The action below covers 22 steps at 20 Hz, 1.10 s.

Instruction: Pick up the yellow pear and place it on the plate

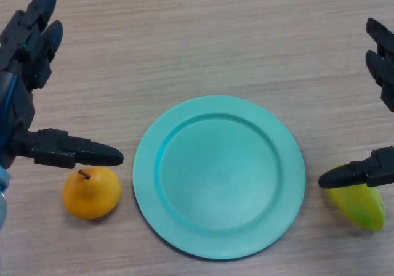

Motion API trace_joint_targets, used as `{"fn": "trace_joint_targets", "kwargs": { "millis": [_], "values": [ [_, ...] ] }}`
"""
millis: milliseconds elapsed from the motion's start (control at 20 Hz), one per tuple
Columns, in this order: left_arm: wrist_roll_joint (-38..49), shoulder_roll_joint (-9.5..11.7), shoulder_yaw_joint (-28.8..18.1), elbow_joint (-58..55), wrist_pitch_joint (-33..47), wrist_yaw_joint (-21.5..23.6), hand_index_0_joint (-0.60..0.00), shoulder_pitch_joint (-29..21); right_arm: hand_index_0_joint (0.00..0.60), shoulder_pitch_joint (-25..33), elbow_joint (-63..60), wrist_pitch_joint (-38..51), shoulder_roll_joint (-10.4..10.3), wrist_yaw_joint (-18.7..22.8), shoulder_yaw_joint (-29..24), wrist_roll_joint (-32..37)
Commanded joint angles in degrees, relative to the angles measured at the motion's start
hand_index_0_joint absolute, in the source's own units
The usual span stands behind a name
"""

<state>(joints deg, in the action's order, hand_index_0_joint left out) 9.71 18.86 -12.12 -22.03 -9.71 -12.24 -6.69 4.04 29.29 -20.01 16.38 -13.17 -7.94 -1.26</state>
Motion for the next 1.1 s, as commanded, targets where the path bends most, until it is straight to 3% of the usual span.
{"fn": "trace_joint_targets", "kwargs": {
  "millis": [50,300,550,650,900,1000,1100],
  "values": [
    [-0.2,1.6,-2.8,-2.5,7.8,-0.6,0.000,-1.0,0.000,2.5,3.2,6.6,1.5,2.8,-3.0,1.6],
    [-0.1,0.9,-2.9,-2.2,8.8,-0.3,0.000,0.2,0.000,3.1,2.4,6.4,1.1,4.4,-2.0,3.7],
    [1.0,1.7,-5.4,-4.3,8.9,-1.0,0.000,1.1,0.000,3.4,1.9,6.7,1.0,4.4,-1.7,3.0],
    [-2.9,1.5,-6.6,-3.7,12.2,-2.8,0.000,3.5,0.000,4.1,0.9,6.7,1.2,3.9,-1.0,2.1],
    [-1.8,2.0,-13.1,1.0,15.6,-11.1,0.000,8.1,0.000,4.8,-0.8,6.4,0.7,3.9,0.2,2.7],
    [-2.7,1.8,-13.3,4.9,19.4,-13.5,0.000,8.8,0.000,5.1,-1.0,5.9,0.6,3.8,0.6,2.6],
    [-3.9,1.5,-12.2,9.6,22.9,-12.9,0.000,9.0,0.000,5.2,-1.1,5.9,0.5,3.8,0.7,2.6]
  ]
}}
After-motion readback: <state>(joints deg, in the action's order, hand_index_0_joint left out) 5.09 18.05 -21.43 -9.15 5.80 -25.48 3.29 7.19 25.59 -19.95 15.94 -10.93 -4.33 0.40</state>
